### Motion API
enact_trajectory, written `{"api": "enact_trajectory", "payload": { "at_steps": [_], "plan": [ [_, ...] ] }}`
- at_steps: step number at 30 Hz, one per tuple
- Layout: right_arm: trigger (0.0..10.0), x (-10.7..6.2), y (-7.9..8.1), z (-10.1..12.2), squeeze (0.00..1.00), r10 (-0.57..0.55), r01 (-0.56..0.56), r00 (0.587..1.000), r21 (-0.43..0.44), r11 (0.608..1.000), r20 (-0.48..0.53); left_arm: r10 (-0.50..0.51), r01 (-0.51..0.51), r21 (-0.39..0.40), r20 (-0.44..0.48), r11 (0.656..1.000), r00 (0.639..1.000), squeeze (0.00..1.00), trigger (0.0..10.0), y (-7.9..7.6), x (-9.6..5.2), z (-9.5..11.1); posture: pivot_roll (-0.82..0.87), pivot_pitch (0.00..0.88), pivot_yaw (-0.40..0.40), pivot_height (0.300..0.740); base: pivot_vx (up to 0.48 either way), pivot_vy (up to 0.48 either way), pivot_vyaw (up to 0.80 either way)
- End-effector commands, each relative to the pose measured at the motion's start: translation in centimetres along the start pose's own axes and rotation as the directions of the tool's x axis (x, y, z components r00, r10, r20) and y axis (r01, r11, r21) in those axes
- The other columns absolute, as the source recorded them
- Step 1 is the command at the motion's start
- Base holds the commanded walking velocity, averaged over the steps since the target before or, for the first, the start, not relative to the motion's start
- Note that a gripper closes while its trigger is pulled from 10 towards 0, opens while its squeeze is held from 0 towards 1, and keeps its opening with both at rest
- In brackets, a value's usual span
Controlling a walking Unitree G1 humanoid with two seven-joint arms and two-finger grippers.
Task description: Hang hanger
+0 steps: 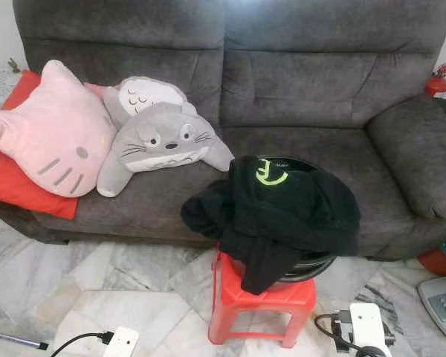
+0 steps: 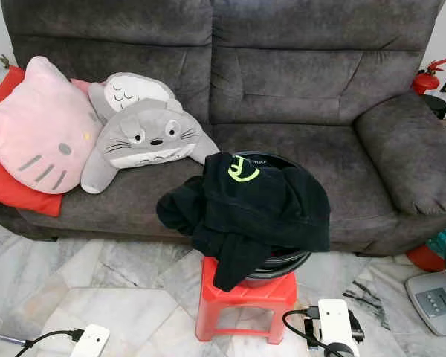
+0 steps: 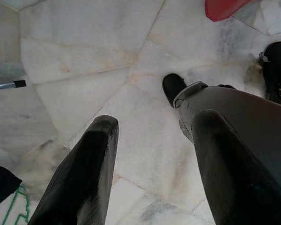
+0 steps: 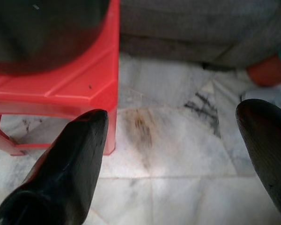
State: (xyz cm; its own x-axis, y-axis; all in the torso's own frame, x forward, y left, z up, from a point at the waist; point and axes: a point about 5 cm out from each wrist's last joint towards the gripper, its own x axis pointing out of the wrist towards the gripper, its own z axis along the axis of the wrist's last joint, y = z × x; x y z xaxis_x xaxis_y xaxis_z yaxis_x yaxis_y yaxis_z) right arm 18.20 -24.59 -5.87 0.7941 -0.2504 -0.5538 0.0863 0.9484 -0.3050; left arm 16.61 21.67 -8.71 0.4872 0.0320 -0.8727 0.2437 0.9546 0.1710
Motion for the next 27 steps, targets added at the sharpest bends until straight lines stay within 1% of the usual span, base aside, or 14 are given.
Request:
{"api": "enact_trajectory", "payload": {
  "at_steps": [1,6,14,16,19,21,22,24,25,27],
  "plan": [
    [10.0,-0.1,-0.2,-0.1,0.00,0.001,-0.001,1.000,-0.018,1.000,0.010,-0.003,0.003,0.021,-0.026,1.000,1.000,0.00,10.0,0.2,-0.1,-0.6,-0.14,0.046,-0.011,0.740,0.000,0.000,0.00],
    [10.0,0.0,-0.1,0.3,0.00,0.020,-0.021,0.999,0.019,1.000,0.039,0.000,0.001,0.036,-0.032,0.999,0.999,0.00,10.0,0.2,-0.1,-0.4,-0.15,0.035,-0.002,0.740,0.000,0.000,0.00],
    [10.0,0.2,-0.1,1.0,0.00,0.028,-0.029,0.997,0.027,0.999,0.071,0.004,-0.003,0.037,-0.023,0.999,1.000,0.00,10.0,0.1,0.1,0.1,-0.15,0.017,-0.001,0.740,0.000,0.000,0.00],
    [10.0,0.4,0.0,1.3,0.00,0.054,-0.058,0.996,0.047,0.997,0.073,0.003,-0.002,0.036,-0.018,0.999,1.000,0.00,10.0,0.0,0.1,0.4,-0.16,0.007,-0.005,0.740,0.000,0.000,0.00],
    [10.0,0.4,0.0,1.3,0.00,0.067,-0.071,0.995,0.055,0.996,0.073,0.003,-0.002,0.035,-0.016,0.999,1.000,0.00,10.0,-0.1,0.1,0.5,-0.16,0.007,-0.005,0.740,0.000,0.000,0.00],
    [10.0,0.5,0.1,1.2,0.00,0.099,-0.105,0.994,0.120,0.987,0.053,0.007,-0.007,0.021,-0.013,1.000,1.000,0.00,10.0,-0.2,0.2,0.6,-0.17,0.000,-0.014,0.740,0.000,0.000,0.00],
    [10.0,0.5,0.1,1.2,0.00,0.099,-0.105,0.994,0.120,0.987,0.053,0.007,-0.007,0.021,-0.013,1.000,1.000,0.00,10.0,-0.2,0.2,0.6,-0.17,0.000,-0.014,0.740,0.000,0.000,0.00],
    [10.0,0.6,0.2,1.0,0.00,0.128,-0.132,0.991,0.217,0.967,0.032,0.012,-0.012,0.007,-0.011,1.000,1.000,0.00,10.0,-0.4,0.2,0.7,-0.17,0.000,-0.025,0.740,0.000,0.000,0.00],
    [10.0,0.6,0.2,0.9,0.00,0.138,-0.141,0.990,0.248,0.959,0.028,0.013,-0.013,0.004,-0.010,1.000,1.000,0.00,10.0,-0.4,0.2,0.8,-0.17,0.000,-0.027,0.740,0.000,0.000,0.00],
    [10.0,0.6,0.3,1.0,0.00,0.154,-0.156,0.988,0.260,0.953,0.028,0.013,-0.013,-0.001,-0.009,1.000,1.000,0.00,10.0,-0.5,0.3,0.9,-0.18,0.000,-0.033,0.740,0.000,0.000,0.00]
  ]
}}
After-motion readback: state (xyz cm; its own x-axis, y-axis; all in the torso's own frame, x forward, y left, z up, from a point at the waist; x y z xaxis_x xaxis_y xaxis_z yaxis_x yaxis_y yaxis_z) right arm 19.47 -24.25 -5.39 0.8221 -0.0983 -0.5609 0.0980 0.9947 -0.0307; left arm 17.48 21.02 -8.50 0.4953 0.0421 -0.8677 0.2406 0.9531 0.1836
